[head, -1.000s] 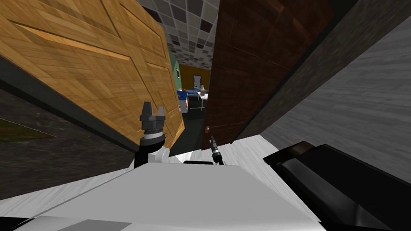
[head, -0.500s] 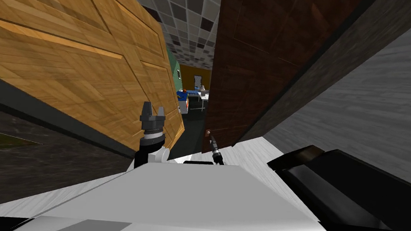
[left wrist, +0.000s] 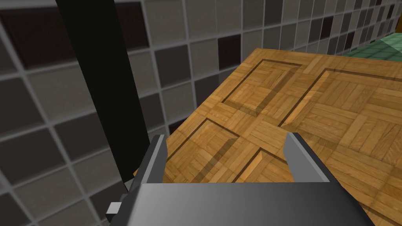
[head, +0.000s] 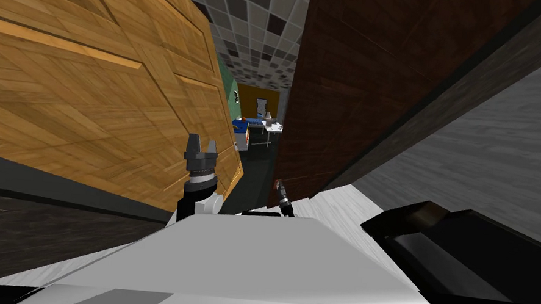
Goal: Push the door open
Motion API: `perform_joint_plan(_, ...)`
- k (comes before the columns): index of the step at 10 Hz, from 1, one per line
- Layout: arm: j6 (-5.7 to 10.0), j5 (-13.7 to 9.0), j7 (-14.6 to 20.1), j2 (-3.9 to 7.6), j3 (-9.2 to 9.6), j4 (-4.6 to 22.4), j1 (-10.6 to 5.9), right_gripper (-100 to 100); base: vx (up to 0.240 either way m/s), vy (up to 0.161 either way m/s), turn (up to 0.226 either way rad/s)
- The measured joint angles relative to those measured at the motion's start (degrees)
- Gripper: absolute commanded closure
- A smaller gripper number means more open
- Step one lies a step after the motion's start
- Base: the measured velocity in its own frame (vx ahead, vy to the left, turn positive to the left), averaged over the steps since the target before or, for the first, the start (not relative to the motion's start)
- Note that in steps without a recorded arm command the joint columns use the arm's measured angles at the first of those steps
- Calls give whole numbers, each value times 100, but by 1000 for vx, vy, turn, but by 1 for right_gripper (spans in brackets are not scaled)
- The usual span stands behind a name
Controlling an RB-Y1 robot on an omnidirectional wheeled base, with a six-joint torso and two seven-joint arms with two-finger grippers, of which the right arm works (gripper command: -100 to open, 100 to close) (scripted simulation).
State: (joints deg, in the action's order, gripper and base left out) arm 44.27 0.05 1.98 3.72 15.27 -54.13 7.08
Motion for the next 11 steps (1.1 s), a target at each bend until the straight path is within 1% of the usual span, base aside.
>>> perform_joint_plan(1,12,2,1,-5,6,2,7,100,-18,1,2)
perform_joint_plan(6,-16,1,-1,1,1,11,5,100,-13,-2,1)
perform_joint_plan(9,-63,-8,-36,-6,-26,53,33,100,139,41,-35)
perform_joint_plan(10,-53,-17,-54,-9,-49,90,10,100,164,67,-36)
perform_joint_plan(11,-39,-33,-69,-8,-91,148,-52,100,186,83,-74)
